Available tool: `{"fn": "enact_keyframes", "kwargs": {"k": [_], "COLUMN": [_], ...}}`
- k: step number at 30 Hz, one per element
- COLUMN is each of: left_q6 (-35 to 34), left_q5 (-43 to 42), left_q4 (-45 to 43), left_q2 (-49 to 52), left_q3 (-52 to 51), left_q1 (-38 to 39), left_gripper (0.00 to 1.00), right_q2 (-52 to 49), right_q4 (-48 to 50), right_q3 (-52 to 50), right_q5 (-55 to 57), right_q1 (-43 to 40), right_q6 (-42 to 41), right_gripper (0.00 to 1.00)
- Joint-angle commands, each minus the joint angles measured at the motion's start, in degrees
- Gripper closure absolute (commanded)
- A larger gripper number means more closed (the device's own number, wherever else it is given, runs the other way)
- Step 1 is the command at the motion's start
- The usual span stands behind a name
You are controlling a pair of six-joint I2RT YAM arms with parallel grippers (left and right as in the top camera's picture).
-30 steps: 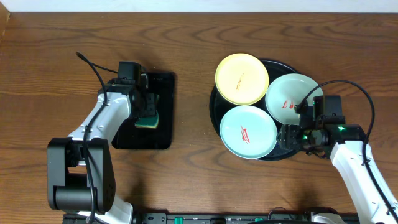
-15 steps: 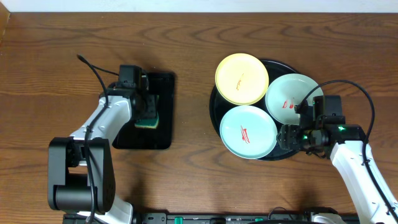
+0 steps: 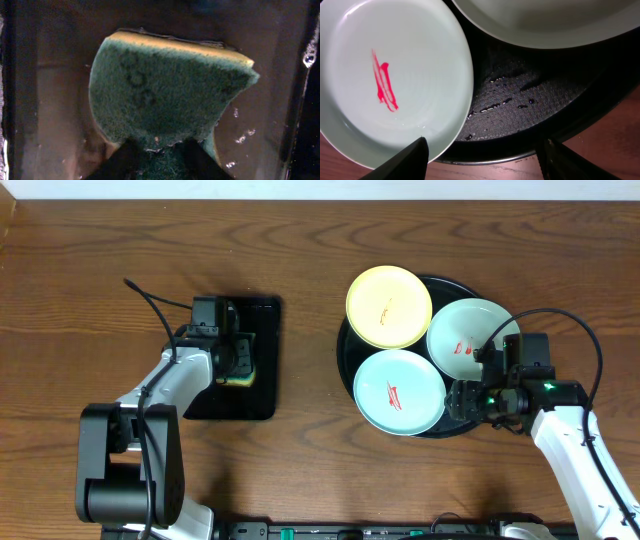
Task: Clean dirty plates on tray and stack at the side
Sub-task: 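Lift green sponge with left gripper, right gripper grips plate rim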
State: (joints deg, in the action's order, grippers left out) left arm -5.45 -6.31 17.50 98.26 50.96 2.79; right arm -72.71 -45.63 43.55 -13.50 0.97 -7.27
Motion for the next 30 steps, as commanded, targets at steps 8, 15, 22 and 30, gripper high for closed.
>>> {"fn": "enact_keyframes", "kwargs": {"k": [8, 15, 22, 30], "left_q6": [0.2, -0.5, -0.5, -0.9], "left_q5": [-0.6, -0.6, -0.5, -0.6], "left_q4": [3.9, 12.1, 12.1, 13.6], "left_q2": [1.1, -5.2, -9.6, -9.5], "left_q3": [-1.5, 3.3, 3.3, 3.1], "left_q1": [0.2, 0.1, 0.1, 0.1], "left_gripper": [0.92, 0.93, 0.93, 0.43], "right_q2": [0.0, 0.0, 0.0, 0.0], "right_q4": [0.0, 0.3, 0.6, 0.6], "right_q3": [1.1, 1.1, 1.1, 1.1], "right_q5": [0.0, 0.0, 0.0, 0.0], "right_q1": [0.6, 0.6, 0.6, 0.6], "right_q6": [-0.4, -0.4, -0.4, -0.4], "right_gripper": [0.32, 0.32, 0.32, 0.32]}}
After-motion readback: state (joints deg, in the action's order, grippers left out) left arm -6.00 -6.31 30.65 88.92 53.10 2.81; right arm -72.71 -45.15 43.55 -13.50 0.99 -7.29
